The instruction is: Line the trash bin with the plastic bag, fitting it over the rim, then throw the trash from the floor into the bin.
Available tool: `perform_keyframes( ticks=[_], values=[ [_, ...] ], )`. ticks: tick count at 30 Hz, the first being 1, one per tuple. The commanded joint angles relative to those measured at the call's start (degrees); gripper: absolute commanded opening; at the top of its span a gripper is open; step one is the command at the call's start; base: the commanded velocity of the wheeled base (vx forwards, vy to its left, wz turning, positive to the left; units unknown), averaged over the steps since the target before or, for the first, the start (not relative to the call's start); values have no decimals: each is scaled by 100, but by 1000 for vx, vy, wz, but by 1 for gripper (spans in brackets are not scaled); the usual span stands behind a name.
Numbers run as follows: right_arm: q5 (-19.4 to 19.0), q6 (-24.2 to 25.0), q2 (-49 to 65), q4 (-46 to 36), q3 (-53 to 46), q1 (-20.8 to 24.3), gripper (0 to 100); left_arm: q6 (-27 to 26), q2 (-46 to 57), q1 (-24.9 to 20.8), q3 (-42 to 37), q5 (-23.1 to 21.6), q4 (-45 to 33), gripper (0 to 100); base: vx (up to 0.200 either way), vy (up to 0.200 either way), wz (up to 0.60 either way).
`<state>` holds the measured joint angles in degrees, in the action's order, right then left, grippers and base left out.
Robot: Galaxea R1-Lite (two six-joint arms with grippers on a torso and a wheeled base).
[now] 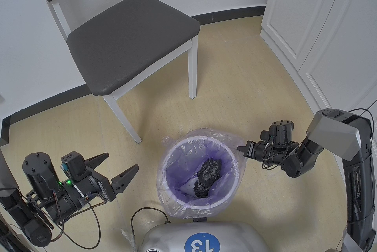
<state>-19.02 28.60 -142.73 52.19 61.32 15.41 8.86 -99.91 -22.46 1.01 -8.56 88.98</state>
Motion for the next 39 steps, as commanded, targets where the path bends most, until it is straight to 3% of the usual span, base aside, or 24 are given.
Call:
perform_keyframes(
  ticks=[1, 13, 22, 35, 36, 39],
  values=[
    [65, -337, -194, -209, 179, 50, 0, 10, -54, 4, -22, 3, 102, 100, 0, 0, 0],
    [74, -1172, -335, -877, 882, 111, 0, 19, -169, 92, 13, 3, 102, 100, 0, 0, 0],
    [372, -2227, -774, -1809, 1963, 111, 0, 19, -98, 145, 4, -6, 102, 100, 0, 0, 0],
    [416, -2508, -730, -2055, 1972, 41, 0, 10, -301, 4, -22, 3, 102, 100, 0, 0, 0],
    [416, -2508, -730, -2055, 1963, 32, 100, 10, -301, -4, -13, 3, 102, 100, 0, 0, 0],
    [416, -2508, -730, -2046, 1963, 6, 100, 10, -292, -13, -22, 3, 102, 100, 0, 0, 0]
  ],
)
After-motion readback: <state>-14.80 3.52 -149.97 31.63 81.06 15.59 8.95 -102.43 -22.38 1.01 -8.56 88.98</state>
